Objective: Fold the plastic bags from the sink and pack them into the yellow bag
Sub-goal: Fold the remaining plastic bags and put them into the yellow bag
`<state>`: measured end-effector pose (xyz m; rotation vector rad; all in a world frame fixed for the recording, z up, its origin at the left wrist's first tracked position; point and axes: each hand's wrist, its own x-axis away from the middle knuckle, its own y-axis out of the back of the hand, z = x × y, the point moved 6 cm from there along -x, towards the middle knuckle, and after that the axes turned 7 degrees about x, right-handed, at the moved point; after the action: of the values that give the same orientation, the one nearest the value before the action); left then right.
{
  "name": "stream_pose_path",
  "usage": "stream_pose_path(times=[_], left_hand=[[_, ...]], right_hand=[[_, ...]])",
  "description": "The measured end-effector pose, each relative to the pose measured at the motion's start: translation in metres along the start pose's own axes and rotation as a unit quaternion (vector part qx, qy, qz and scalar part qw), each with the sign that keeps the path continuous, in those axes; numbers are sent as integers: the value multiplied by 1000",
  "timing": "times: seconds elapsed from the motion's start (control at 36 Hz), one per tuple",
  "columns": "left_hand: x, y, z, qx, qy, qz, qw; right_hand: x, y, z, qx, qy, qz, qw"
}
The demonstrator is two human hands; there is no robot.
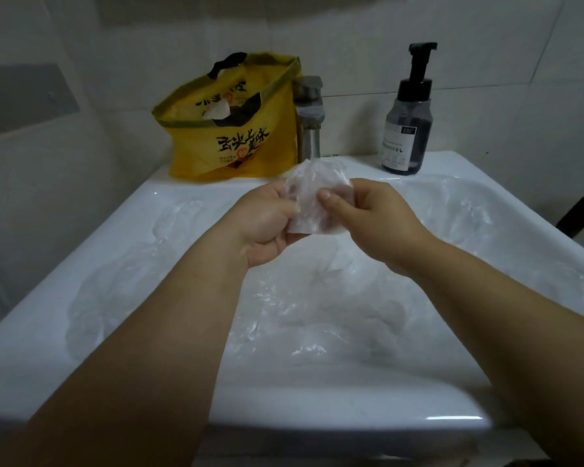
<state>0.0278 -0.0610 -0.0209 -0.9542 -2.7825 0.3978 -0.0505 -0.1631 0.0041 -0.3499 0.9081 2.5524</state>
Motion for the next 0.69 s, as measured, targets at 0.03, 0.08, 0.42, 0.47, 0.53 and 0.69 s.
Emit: stream_pose_path(times=[0.03,0.08,0.42,0.47,0.53,0.69], left_hand=[[1,-3,1,-13,-6,13,1000],[3,-7,0,-21,-17,30,999],[11,-17,0,-24,3,106,994],[11,-13,-2,-51,3,91,995],[12,-8,-5,-76,-1,59,995],[13,-10,4,-73,57,89,992]], right_hand=[[0,0,-3,-12,-19,-7,1000],[0,0,-7,-34,-43,-24,998],[2,-9,-25,-386,-246,66,887],[0,-4,-22,-400,-229,40,887],[-1,0,-22,-392,-217,28,893],[5,-7,-20,-261,-202,144,933]])
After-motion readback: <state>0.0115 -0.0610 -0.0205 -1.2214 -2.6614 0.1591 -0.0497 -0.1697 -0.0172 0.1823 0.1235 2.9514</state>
